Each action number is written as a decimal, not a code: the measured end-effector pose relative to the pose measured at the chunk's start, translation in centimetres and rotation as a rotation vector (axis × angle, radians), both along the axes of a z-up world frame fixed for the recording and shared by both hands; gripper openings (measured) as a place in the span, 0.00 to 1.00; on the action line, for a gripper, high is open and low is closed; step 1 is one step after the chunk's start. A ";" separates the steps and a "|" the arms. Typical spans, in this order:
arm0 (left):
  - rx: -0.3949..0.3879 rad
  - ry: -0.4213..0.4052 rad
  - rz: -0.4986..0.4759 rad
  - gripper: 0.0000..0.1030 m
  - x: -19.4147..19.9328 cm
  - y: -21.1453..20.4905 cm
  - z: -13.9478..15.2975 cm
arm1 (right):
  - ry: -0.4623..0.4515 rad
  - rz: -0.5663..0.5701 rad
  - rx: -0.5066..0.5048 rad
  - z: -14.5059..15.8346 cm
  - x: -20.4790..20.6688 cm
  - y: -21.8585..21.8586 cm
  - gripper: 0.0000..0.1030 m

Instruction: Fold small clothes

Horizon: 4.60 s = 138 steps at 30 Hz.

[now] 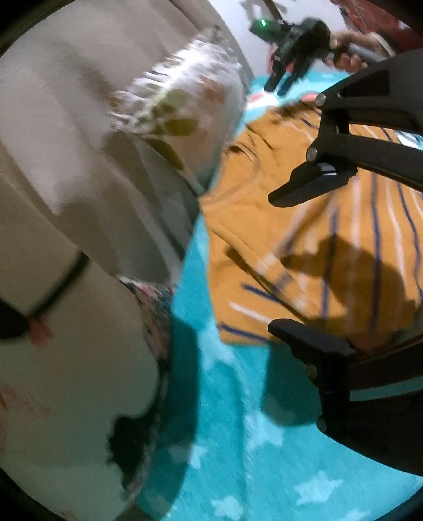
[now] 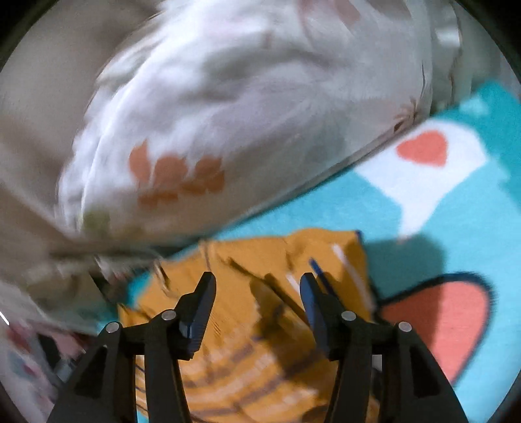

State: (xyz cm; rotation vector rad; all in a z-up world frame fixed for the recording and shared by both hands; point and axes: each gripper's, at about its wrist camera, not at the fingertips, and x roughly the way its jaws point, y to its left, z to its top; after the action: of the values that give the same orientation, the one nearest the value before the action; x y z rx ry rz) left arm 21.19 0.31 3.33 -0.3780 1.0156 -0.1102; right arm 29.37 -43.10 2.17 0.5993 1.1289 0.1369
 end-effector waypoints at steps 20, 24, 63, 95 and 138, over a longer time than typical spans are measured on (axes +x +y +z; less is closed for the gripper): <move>-0.277 0.137 0.024 0.77 -9.2 3.6 -7.9 | 0.077 -0.065 0.177 -4.4 -17.0 -5.4 0.74; -0.307 0.130 -0.044 0.77 -9.2 1.8 -8.2 | 0.059 -0.054 0.136 -4.2 -17.2 -4.7 0.74; -0.270 0.240 0.115 0.16 -13.6 -0.7 -6.8 | 0.120 0.042 0.323 -6.1 -20.9 -4.2 0.25; -0.033 0.113 -0.029 0.56 -0.1 -2.4 -4.9 | 0.015 0.249 -0.227 -4.6 -4.6 6.3 0.52; 0.387 0.077 0.165 0.65 -18.5 -8.3 1.1 | -0.085 0.441 -0.533 2.8 -19.5 1.4 0.67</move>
State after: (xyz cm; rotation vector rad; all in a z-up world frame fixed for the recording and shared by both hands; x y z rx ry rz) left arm 2.73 -7.96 4.47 -0.1112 1.0511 0.2491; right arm 9.89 -41.73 4.96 -0.1328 1.1411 0.2269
